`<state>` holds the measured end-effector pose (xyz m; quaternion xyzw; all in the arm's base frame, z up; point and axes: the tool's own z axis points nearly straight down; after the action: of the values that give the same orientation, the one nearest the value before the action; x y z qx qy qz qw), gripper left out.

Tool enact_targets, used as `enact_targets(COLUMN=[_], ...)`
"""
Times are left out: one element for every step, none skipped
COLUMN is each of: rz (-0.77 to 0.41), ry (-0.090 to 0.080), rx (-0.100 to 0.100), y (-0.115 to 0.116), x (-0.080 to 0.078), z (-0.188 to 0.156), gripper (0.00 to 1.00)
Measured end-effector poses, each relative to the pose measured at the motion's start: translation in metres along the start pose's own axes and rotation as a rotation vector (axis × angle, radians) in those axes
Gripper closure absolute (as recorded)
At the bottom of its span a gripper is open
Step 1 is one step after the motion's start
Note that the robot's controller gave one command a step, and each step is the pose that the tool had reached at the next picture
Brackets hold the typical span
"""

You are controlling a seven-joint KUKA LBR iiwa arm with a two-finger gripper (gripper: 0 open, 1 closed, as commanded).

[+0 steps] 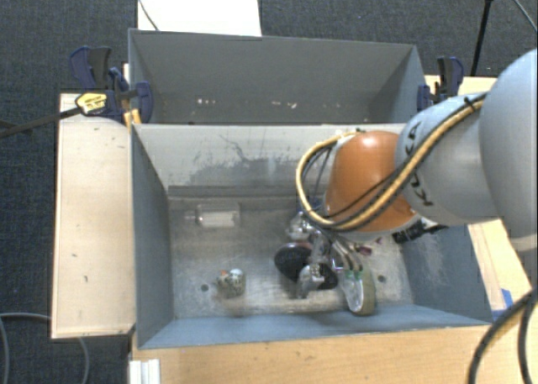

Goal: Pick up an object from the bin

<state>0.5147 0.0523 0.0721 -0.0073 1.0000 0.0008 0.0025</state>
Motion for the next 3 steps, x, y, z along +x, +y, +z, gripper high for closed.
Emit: enact_targets(rz=[0.004,-0.288,-0.664], ry=[-0.007,-0.003,-0.007], rx=[-0.002,0.005,0.005], y=[0.001,-0.109,-0.139], x=[-0.002,-0.017,-0.066], z=[-0.003,-0.115,-0.059], gripper=[1.0,1.0,1.0])
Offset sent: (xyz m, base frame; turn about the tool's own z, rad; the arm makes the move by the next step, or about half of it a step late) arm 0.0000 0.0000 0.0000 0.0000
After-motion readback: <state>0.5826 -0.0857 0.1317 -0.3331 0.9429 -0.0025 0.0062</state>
